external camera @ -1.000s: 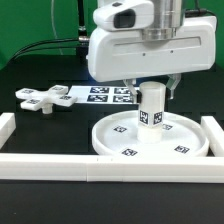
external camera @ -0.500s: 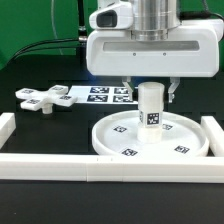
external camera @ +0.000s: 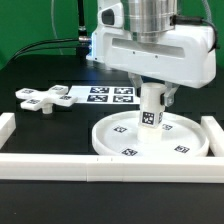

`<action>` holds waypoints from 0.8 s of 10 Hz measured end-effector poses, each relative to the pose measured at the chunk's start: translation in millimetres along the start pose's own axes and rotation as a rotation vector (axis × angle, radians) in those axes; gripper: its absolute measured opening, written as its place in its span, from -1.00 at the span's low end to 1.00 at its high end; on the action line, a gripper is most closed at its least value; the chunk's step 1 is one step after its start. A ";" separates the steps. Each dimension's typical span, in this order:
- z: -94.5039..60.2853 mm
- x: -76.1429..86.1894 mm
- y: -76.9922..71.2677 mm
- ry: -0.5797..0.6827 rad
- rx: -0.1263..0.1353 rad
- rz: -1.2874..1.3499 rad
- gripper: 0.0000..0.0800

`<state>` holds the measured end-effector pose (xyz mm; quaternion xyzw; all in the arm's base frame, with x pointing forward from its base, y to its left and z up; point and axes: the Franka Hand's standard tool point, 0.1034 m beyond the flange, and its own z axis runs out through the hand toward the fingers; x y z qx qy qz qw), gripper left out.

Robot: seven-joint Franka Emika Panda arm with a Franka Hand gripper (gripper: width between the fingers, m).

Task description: Assemble round table

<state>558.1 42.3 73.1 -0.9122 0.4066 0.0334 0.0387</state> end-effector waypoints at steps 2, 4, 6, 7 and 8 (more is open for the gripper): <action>0.1 -0.2 -0.4 -0.012 0.011 0.147 0.02; 0.4 1.2 0.3 -0.023 0.022 0.231 0.02; 0.6 -0.1 -0.7 -0.029 0.027 0.240 0.26; 0.6 -0.2 -0.7 -0.028 0.028 0.188 0.51; -0.3 0.5 -1.8 -0.025 0.029 0.105 0.59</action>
Offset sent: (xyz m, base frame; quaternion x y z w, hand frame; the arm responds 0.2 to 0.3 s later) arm 0.0058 -0.0161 -0.0039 0.0027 0.0125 0.1425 0.9897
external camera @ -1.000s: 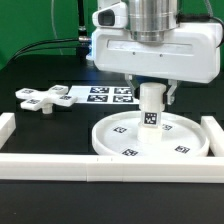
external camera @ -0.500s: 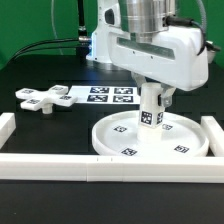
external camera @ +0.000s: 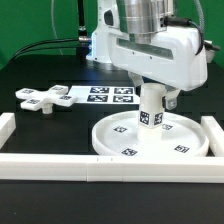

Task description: Assemble round table

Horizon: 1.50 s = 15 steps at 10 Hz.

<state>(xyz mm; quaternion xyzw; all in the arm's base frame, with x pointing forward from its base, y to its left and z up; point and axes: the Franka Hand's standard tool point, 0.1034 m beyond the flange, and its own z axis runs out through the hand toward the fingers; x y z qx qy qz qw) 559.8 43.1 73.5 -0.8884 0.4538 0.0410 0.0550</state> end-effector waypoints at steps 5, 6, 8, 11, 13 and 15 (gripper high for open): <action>-1.2 -1.6 -3.8 0.003 0.003 -0.456 0.62; -1.2 -1.6 -3.7 0.003 0.003 -0.561 0.62; -1.4 -0.9 -3.3 0.009 -0.009 -0.826 0.62; -1.3 -0.7 -3.2 0.010 -0.017 -1.136 0.62; -1.3 0.0 -2.7 0.009 -0.019 -1.246 0.62; -1.4 0.7 -2.3 0.008 -0.020 -1.394 0.62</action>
Offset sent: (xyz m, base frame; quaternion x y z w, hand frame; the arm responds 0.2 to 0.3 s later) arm 0.0000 0.0000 0.0000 0.0000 0.0000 -0.1938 0.9810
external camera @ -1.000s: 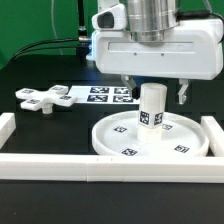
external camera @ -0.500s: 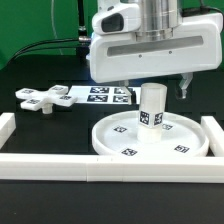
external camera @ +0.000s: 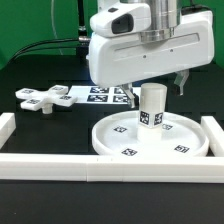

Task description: Assemble round table

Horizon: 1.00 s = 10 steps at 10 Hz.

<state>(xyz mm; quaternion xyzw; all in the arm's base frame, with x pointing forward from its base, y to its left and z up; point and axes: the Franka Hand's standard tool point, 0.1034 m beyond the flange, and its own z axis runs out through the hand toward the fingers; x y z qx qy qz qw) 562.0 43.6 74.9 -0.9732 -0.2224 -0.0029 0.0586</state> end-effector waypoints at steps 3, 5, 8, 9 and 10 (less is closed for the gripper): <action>-0.8 1.8 2.1 -0.016 -0.044 -0.380 0.62; -0.8 3.4 -0.3 -0.036 -0.063 -0.539 0.62; -2.5 3.2 6.7 -0.039 -0.075 -0.725 0.62; -2.5 2.8 7.6 -0.046 -0.078 -0.791 0.62; -2.4 2.6 8.0 -0.049 -0.078 -0.822 0.62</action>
Offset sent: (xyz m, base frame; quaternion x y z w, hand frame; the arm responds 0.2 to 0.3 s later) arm 0.0023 0.0076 0.0009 -0.0366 -0.0100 -0.2141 0.9761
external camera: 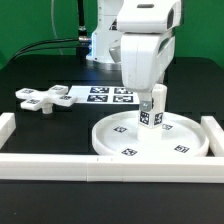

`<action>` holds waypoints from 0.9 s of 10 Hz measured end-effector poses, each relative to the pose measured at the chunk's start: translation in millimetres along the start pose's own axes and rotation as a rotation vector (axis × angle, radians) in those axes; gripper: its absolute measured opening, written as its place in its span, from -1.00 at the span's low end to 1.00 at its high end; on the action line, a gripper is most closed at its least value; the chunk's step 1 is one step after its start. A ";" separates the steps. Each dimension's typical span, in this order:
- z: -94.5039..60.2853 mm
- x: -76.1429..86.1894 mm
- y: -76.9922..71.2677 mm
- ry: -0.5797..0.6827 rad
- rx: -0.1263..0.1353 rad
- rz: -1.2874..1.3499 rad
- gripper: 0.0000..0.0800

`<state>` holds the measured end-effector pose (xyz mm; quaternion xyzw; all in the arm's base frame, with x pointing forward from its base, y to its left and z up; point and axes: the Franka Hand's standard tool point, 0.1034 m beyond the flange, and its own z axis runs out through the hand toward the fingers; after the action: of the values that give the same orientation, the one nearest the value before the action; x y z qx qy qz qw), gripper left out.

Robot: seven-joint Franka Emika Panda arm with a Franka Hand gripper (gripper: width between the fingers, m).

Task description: Assemble round table

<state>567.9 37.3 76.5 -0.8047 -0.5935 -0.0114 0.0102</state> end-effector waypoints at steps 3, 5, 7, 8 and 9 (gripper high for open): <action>0.2 1.7 0.1 -0.042 -0.011 -0.306 0.62; 1.4 4.5 -1.4 -0.063 -0.011 -0.450 0.62; 3.3 4.0 -2.2 -0.081 -0.007 -0.560 0.62; 3.6 2.8 -2.0 -0.090 -0.005 -0.637 0.62; 4.8 3.0 -3.5 -0.090 -0.003 -0.658 0.62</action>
Offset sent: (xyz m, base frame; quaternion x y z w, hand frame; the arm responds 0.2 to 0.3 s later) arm 0.0054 0.0145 -0.0008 -0.0033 -0.0144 -0.2768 0.9608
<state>565.4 41.4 71.8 -0.5697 -0.8213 0.0205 -0.0215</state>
